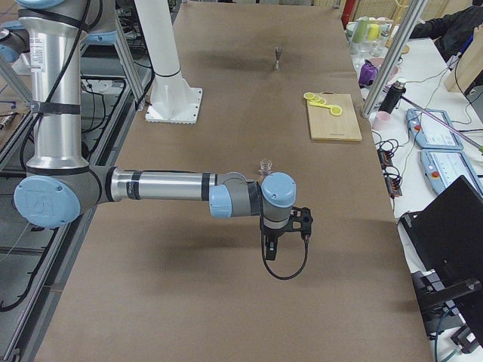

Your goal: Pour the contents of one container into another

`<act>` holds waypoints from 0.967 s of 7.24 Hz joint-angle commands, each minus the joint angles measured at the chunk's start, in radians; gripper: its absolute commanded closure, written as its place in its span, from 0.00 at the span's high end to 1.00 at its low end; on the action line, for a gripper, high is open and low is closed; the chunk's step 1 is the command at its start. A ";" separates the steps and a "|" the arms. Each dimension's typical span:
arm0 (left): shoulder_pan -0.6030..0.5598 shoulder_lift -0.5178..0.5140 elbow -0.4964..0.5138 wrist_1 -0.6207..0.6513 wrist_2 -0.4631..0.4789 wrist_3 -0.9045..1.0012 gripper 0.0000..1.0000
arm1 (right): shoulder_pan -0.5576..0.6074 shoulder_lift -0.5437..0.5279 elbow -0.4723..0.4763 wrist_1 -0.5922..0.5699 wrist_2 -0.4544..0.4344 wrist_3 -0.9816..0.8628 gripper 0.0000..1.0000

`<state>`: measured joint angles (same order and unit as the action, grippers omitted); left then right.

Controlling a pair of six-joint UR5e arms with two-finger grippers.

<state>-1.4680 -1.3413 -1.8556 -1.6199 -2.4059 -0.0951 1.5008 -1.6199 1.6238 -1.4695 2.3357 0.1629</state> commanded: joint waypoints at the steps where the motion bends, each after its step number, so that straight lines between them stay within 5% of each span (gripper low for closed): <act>1: 0.000 -0.002 -0.004 0.000 -0.002 0.000 0.99 | -0.011 0.002 0.001 0.000 0.004 0.003 1.00; 7: 0.000 -0.006 -0.007 -0.003 -0.010 0.000 0.99 | -0.053 0.031 0.019 0.003 -0.010 0.000 1.00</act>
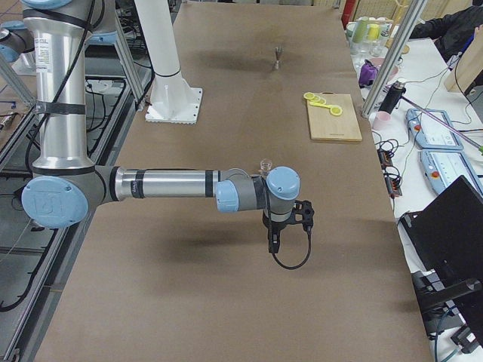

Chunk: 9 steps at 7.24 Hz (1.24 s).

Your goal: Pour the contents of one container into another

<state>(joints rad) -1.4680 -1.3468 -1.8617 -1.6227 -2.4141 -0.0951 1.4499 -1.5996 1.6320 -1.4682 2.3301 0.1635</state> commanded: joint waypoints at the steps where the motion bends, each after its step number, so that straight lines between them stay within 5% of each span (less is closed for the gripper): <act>1: -0.002 0.001 -0.001 0.000 -0.002 0.000 0.99 | -0.002 0.012 0.032 0.003 -0.003 0.008 1.00; 5: -0.002 0.000 -0.001 0.000 -0.003 0.000 0.99 | -0.037 0.093 0.086 0.077 0.015 0.014 1.00; 9: 0.000 0.001 -0.001 0.000 -0.003 0.000 0.99 | -0.066 0.037 0.085 0.442 0.109 0.002 1.00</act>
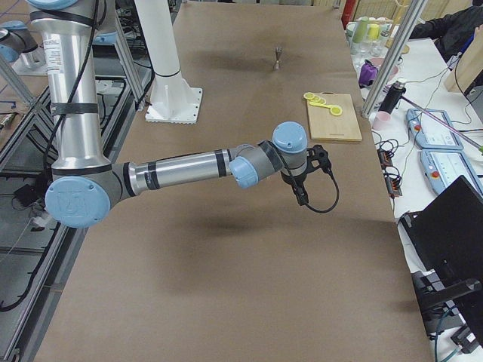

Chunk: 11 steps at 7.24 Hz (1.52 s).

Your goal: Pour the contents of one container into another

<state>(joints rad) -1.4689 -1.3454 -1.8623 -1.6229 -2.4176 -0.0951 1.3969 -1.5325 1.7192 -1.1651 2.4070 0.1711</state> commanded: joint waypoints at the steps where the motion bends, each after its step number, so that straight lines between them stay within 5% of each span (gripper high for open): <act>1: 0.001 -0.001 0.000 -0.002 0.000 0.000 0.99 | -0.066 -0.034 -0.009 0.236 0.034 -0.007 1.00; 7: 0.002 -0.017 0.025 -0.005 0.005 -0.009 0.99 | -0.306 -0.092 -0.165 0.868 0.026 -0.010 1.00; 11: 0.002 -0.093 0.048 0.003 -0.001 -0.015 0.99 | -0.354 -0.100 -0.320 1.094 0.018 -0.207 1.00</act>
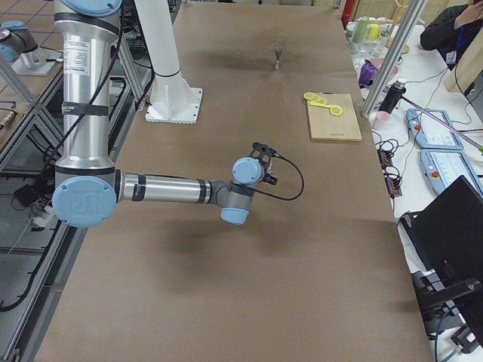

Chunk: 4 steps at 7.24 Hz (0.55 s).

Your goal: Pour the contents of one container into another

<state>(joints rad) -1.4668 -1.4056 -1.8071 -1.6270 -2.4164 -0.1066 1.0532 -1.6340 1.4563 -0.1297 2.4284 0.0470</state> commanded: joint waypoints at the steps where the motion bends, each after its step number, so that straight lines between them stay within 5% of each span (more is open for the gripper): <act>1: 0.020 -0.064 -0.002 0.003 0.008 -0.139 0.99 | -0.027 0.003 -0.063 0.067 -0.015 -0.104 1.00; 2: 0.048 -0.126 -0.026 -0.004 -0.016 -0.345 0.99 | -0.038 0.009 -0.069 0.070 -0.018 -0.114 1.00; 4: 0.140 -0.136 -0.078 -0.087 0.002 -0.386 0.99 | -0.038 0.042 -0.105 0.071 -0.020 -0.162 1.00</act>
<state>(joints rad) -1.3769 -1.5320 -1.8690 -1.6491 -2.4185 -0.4506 1.0170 -1.6136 1.3767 -0.0610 2.4104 -0.0935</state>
